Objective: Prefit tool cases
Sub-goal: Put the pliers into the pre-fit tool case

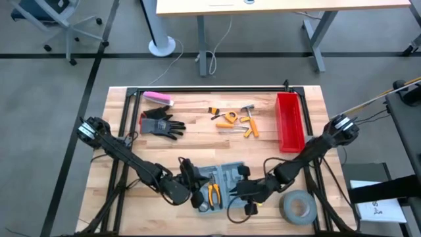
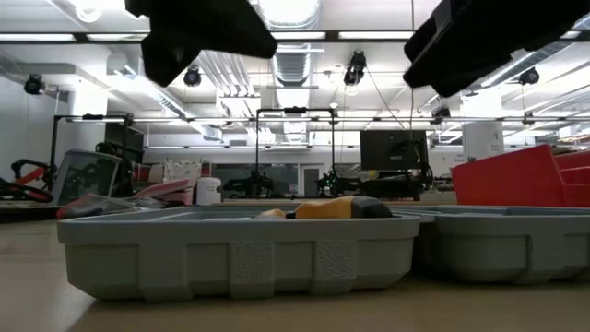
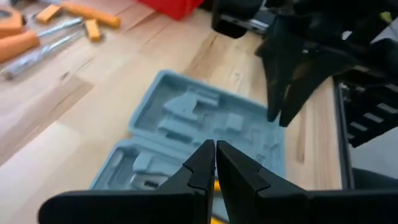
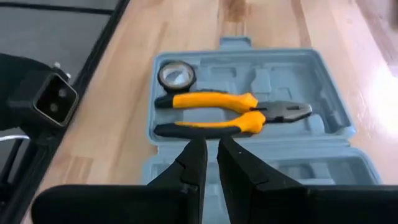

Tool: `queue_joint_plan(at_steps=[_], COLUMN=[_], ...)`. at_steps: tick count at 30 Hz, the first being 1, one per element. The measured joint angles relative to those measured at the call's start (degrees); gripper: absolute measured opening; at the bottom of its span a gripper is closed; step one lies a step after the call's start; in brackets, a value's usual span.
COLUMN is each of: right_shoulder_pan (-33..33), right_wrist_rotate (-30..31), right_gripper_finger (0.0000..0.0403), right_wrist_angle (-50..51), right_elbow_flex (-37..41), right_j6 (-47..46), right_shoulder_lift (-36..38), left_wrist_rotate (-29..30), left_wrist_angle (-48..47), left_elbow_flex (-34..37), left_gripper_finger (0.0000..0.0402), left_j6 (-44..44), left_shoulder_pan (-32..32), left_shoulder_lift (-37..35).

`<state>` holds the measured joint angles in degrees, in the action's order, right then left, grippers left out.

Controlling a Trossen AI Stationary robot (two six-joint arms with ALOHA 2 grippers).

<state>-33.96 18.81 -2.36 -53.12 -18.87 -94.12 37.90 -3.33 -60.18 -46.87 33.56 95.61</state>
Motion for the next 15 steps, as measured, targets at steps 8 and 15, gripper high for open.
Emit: queue_joint_plan(at_steps=[8,15], right_shoulder_pan=[1.39,2.02], right_wrist_rotate=[-1.08,-1.34], right_gripper_finger=[0.0023,0.0023], right_wrist_angle=[-0.45,-0.49], right_elbow_flex=[-0.06,-1.31], right_j6=[-0.68,0.00], right_shoulder_lift=[-0.83,-1.32], left_wrist_rotate=[-5.59,-7.44], left_wrist_angle=[-1.51,-6.69], left_elbow_flex=[0.00,0.00], left_gripper_finger=[0.0020,0.0020], left_j6=[-2.37,-7.39], left_shoulder_pan=[0.05,-0.03], left_shoulder_lift=[0.00,0.00])
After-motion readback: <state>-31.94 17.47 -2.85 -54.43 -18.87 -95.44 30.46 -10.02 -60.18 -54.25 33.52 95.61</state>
